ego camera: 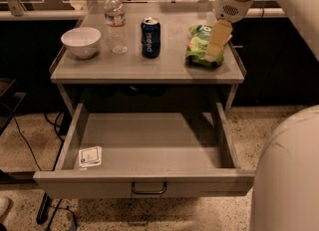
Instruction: Place green rice chip bag into top drawer
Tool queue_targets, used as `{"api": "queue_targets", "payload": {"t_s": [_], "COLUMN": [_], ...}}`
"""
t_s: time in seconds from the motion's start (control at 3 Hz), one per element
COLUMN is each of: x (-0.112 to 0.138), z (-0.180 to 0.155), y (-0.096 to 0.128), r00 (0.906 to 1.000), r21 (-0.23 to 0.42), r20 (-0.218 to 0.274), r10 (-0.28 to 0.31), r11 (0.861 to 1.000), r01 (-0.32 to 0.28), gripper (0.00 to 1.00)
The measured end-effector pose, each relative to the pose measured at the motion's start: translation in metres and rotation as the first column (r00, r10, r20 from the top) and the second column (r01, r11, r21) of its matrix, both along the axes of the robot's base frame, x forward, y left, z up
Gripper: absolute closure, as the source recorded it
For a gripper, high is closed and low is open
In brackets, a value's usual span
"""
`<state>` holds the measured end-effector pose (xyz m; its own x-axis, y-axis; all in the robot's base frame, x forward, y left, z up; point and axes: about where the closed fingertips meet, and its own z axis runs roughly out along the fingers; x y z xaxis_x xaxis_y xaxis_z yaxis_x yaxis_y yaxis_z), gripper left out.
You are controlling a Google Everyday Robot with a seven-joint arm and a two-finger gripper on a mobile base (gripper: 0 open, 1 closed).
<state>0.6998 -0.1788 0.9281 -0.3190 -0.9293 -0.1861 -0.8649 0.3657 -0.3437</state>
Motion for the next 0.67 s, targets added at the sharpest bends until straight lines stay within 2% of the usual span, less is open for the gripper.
{"api": "queue_targets", "payload": {"t_s": [0.67], "x": [0.036], "z": [-0.017], "y": [0.008], "r00": [0.9997], "r21": [0.028], "r20": [0.018], "r10": [-0.016], "r11": [0.999], "r01": [0.015], "gripper": [0.00]}}
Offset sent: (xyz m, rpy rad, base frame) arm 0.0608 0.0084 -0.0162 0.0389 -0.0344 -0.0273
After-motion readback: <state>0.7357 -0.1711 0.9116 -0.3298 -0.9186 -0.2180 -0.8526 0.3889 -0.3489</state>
